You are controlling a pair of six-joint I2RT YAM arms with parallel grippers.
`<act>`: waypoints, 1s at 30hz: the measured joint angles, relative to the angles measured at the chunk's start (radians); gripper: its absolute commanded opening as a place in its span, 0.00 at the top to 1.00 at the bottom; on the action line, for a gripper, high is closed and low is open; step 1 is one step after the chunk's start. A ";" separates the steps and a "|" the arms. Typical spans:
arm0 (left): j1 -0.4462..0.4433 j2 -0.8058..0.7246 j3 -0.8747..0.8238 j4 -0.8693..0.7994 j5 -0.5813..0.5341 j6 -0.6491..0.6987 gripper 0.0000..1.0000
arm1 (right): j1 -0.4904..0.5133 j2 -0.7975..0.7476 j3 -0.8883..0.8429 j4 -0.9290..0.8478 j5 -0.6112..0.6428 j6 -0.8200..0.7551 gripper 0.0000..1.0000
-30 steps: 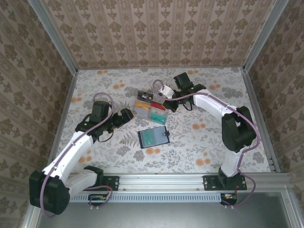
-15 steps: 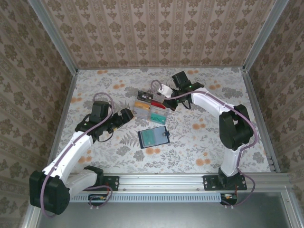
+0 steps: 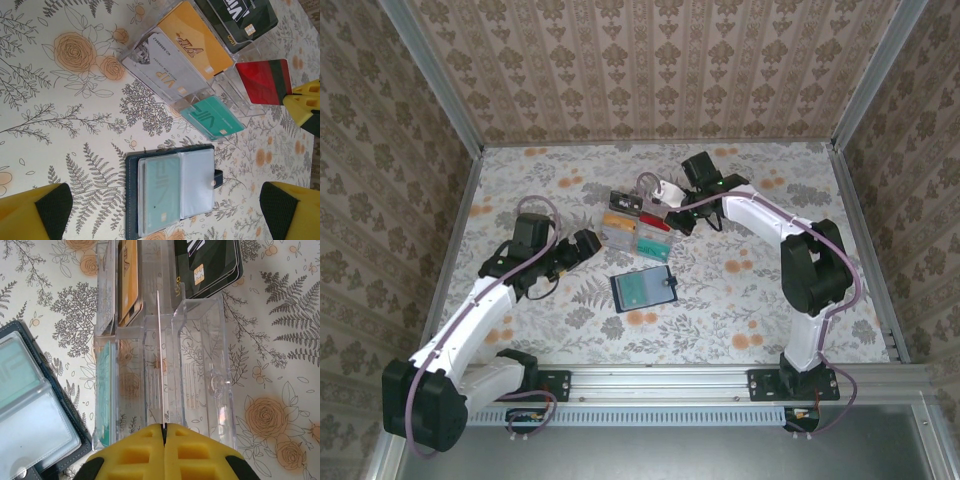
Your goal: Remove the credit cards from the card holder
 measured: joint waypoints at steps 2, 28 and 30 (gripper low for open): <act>0.001 0.000 0.000 0.000 0.000 0.000 0.00 | 0.000 -0.007 -0.009 0.000 0.002 0.000 1.00; 0.006 -0.001 -0.014 0.001 0.008 0.000 0.00 | 0.007 -0.016 -0.016 -0.026 0.005 0.002 0.87; 0.007 -0.003 -0.018 0.001 0.008 0.000 0.00 | 0.008 -0.010 -0.011 -0.027 0.005 0.005 0.86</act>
